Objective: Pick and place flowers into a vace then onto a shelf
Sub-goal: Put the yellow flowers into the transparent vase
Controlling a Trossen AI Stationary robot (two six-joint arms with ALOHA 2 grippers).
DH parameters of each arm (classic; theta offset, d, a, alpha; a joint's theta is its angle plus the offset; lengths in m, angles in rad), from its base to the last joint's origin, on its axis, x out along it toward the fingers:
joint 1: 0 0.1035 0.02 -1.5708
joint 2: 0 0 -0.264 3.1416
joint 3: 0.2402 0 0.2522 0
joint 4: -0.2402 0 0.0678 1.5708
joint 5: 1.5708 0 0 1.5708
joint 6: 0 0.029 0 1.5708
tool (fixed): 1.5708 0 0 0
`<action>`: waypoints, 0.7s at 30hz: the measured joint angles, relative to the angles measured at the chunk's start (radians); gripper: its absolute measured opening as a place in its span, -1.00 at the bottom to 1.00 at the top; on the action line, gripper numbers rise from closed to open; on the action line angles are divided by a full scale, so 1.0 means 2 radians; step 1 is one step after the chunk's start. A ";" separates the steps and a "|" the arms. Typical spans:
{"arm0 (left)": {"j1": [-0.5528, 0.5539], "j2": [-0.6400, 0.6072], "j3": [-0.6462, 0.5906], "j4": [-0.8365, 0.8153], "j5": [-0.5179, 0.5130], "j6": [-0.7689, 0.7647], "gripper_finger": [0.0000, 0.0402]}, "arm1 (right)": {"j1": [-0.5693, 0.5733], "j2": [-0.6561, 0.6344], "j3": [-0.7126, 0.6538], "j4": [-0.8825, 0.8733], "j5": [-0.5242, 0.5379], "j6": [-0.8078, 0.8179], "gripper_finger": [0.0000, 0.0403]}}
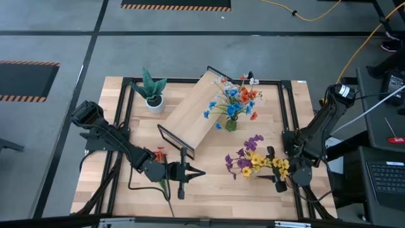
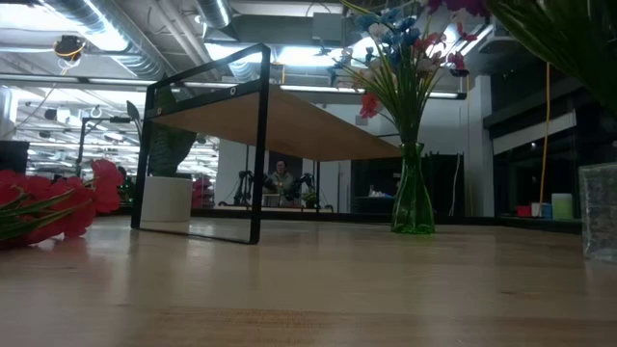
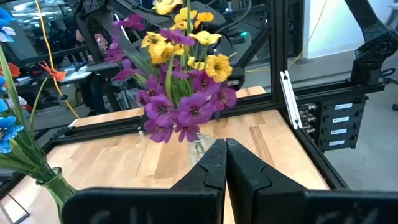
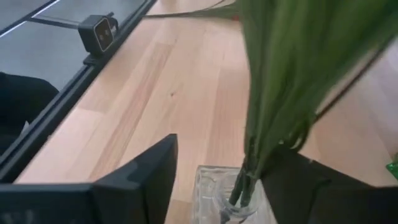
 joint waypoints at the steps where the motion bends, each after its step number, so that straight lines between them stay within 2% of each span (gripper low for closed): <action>1: 0.000 0.000 0.000 0.000 0.000 0.000 -0.99 | 0.000 0.004 0.000 0.001 0.004 0.006 0.12; 6: 0.000 0.000 0.000 0.000 0.000 0.000 -0.99 | 0.000 0.010 0.000 0.001 0.010 0.009 0.27; 14: 0.000 0.000 0.000 0.000 0.000 0.000 -0.99 | -0.004 0.029 0.000 0.014 0.016 0.037 0.32; 21: 0.000 0.000 0.000 0.000 0.000 0.000 -0.99 | -0.032 0.070 0.000 0.122 0.015 -0.056 0.32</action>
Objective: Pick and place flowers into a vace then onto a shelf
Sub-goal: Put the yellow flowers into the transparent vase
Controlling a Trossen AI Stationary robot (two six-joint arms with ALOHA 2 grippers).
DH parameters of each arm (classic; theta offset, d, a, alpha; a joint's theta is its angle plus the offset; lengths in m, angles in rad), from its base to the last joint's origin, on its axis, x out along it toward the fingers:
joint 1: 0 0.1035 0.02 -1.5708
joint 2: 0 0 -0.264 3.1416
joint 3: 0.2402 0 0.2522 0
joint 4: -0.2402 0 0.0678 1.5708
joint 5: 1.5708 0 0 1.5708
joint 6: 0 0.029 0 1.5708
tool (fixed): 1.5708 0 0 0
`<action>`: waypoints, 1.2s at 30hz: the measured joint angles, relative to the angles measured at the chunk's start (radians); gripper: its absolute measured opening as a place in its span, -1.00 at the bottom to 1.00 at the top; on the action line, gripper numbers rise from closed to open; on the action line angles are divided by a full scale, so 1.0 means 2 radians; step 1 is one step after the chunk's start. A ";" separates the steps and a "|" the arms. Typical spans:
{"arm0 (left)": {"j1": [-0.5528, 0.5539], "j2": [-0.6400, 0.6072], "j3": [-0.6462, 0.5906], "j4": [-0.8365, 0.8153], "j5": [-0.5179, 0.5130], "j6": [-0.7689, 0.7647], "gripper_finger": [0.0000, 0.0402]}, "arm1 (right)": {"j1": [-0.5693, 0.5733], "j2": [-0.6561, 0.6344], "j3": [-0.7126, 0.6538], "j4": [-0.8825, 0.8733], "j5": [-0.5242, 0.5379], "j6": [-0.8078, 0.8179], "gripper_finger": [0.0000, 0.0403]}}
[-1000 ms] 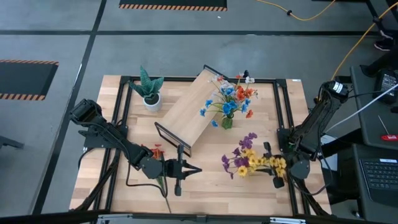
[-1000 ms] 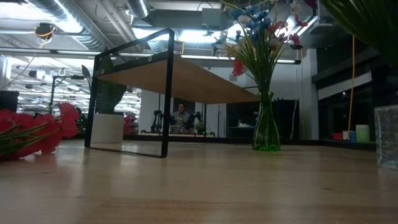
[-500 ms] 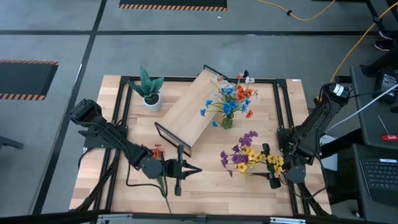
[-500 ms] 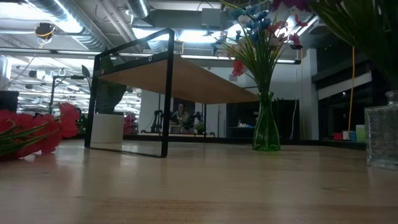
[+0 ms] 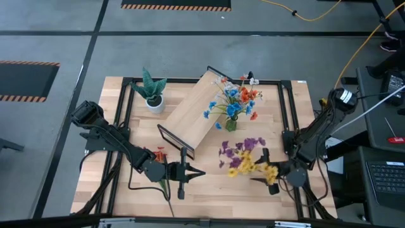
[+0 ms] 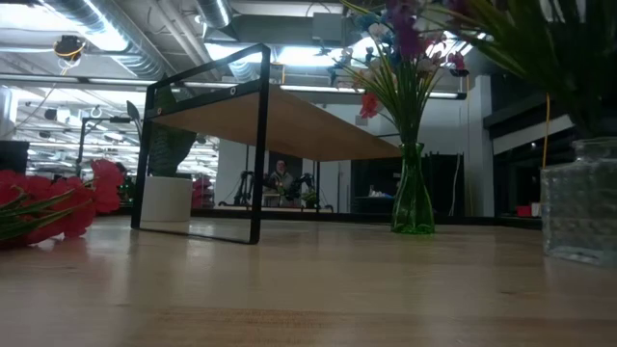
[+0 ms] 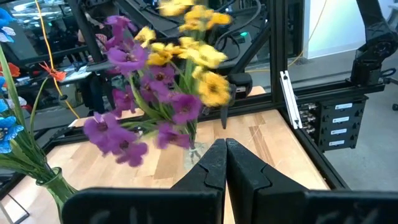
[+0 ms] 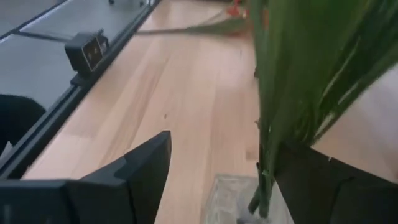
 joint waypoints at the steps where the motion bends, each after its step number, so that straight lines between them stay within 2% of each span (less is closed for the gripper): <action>1: 0.000 0.000 0.000 0.000 0.000 0.000 -0.99 | -0.004 0.005 0.000 0.015 0.000 -0.012 0.32; 5: 0.000 0.000 0.000 0.000 0.000 0.000 -0.99 | -0.023 0.022 0.000 0.047 -0.006 -0.031 0.32; 13: 0.000 0.000 0.000 0.000 0.000 0.000 -0.99 | -0.041 0.046 0.000 0.048 -0.019 -0.011 0.32; 21: 0.000 0.000 0.000 0.000 0.000 -0.004 -0.99 | -0.031 0.062 0.002 -0.012 -0.013 0.085 0.32; 29: 0.000 0.000 0.000 0.000 0.000 -0.012 -0.99 | -0.024 0.069 0.001 -0.025 0.009 0.105 0.32; 36: 0.000 0.000 0.000 0.000 0.000 -0.012 -0.99 | -0.024 0.075 -0.009 -0.028 0.014 0.154 0.32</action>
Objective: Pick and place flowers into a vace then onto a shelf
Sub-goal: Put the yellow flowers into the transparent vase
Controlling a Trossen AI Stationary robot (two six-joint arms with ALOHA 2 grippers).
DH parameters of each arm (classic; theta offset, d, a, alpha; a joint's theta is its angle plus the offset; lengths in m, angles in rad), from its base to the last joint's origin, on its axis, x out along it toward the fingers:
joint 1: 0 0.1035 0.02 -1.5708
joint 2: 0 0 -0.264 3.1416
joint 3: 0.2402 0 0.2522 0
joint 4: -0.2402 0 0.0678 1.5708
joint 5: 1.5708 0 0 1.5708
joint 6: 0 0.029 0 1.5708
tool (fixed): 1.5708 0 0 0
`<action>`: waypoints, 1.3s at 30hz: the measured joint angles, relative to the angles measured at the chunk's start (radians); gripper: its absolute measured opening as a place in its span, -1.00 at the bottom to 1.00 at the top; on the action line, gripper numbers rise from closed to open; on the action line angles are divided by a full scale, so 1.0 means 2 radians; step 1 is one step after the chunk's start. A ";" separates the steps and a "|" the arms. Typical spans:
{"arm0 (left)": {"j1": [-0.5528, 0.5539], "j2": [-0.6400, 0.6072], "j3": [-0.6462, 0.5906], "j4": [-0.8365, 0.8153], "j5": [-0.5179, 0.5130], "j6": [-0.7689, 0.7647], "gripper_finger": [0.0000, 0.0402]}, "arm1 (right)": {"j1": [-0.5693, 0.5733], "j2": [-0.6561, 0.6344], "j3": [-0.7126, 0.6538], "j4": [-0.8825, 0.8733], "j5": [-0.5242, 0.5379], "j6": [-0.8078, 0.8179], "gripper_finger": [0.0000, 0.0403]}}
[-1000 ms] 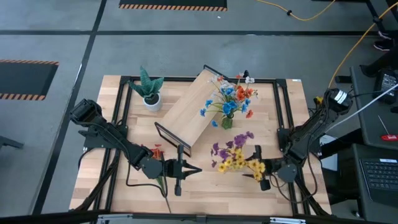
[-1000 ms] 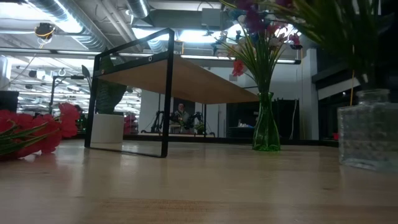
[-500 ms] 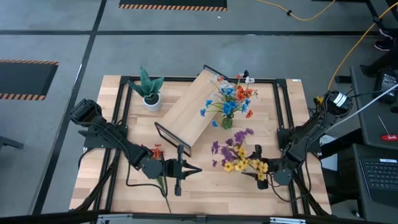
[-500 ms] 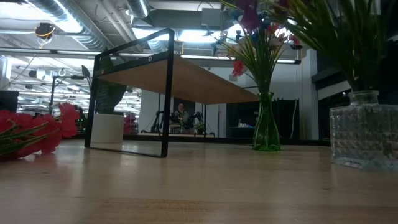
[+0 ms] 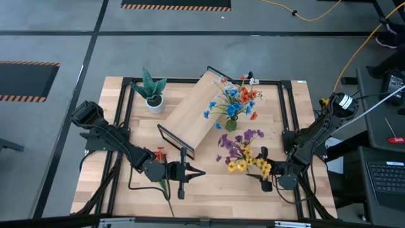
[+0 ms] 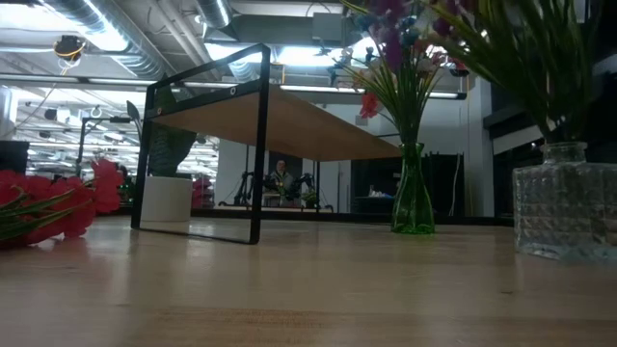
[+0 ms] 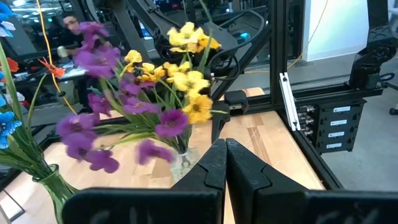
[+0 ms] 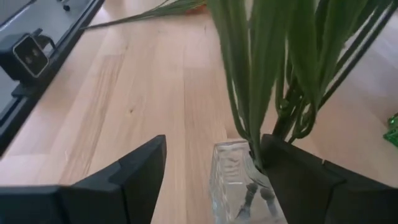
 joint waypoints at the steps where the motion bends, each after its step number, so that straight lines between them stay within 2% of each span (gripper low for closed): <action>1: 0.000 0.000 0.000 0.000 0.000 0.000 -0.99 | 0.000 0.001 0.000 0.000 0.001 0.003 0.32; 18: 0.000 0.000 0.000 0.000 0.000 0.000 -0.99 | 0.020 -0.003 0.000 -0.013 -0.010 -0.013 0.32; 26: 0.000 0.000 0.000 0.000 0.000 -0.001 -0.99 | 0.043 -0.004 0.001 -0.038 0.003 0.000 0.32; 39: 0.000 0.000 0.000 0.000 0.000 0.000 -0.99 | 0.045 -0.053 -0.002 -0.079 -0.013 0.005 0.32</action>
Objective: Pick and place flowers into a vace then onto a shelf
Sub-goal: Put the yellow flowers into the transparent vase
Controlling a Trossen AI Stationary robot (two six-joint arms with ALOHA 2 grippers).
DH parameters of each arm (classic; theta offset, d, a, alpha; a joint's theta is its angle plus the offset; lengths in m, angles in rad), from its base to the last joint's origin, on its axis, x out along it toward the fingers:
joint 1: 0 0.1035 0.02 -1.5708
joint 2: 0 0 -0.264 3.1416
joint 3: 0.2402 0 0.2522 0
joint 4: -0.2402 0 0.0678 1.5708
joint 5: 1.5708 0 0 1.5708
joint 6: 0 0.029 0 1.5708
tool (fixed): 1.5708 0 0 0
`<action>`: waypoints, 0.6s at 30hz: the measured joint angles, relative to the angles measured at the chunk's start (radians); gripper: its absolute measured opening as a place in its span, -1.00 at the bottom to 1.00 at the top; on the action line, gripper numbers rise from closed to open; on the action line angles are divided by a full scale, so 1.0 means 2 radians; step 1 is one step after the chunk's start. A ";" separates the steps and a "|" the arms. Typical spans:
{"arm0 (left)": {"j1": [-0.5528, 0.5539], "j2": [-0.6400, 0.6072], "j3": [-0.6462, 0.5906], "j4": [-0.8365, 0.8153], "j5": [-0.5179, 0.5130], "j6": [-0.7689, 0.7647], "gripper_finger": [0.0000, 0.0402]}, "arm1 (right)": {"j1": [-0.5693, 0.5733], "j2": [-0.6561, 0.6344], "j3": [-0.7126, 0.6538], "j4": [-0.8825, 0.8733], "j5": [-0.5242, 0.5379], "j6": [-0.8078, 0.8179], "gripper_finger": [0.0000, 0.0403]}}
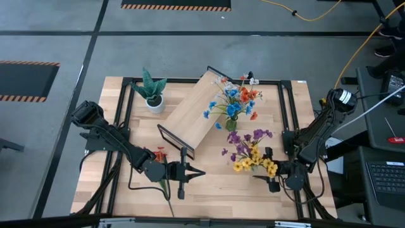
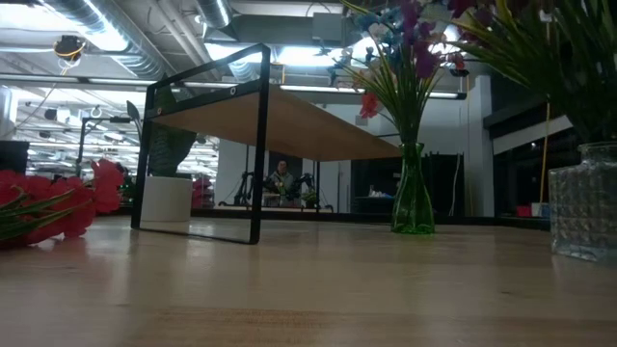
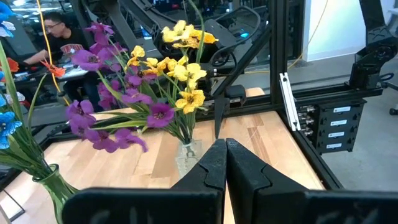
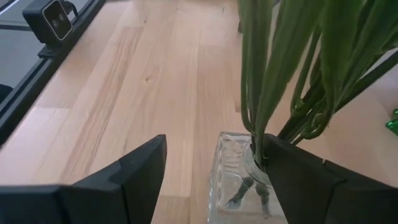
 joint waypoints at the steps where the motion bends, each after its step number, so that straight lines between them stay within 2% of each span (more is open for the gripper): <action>1: 0.000 0.000 0.000 0.000 0.000 0.000 -0.99 | 0.000 0.000 0.000 0.000 0.001 -0.001 0.32; 9: 0.000 0.000 0.000 0.000 0.000 -0.002 -0.99 | 0.000 -0.014 0.000 0.000 -0.006 0.008 0.32; 18: 0.000 0.000 0.000 0.000 0.000 -0.004 -0.99 | 0.013 -0.057 0.000 -0.043 -0.018 0.020 0.32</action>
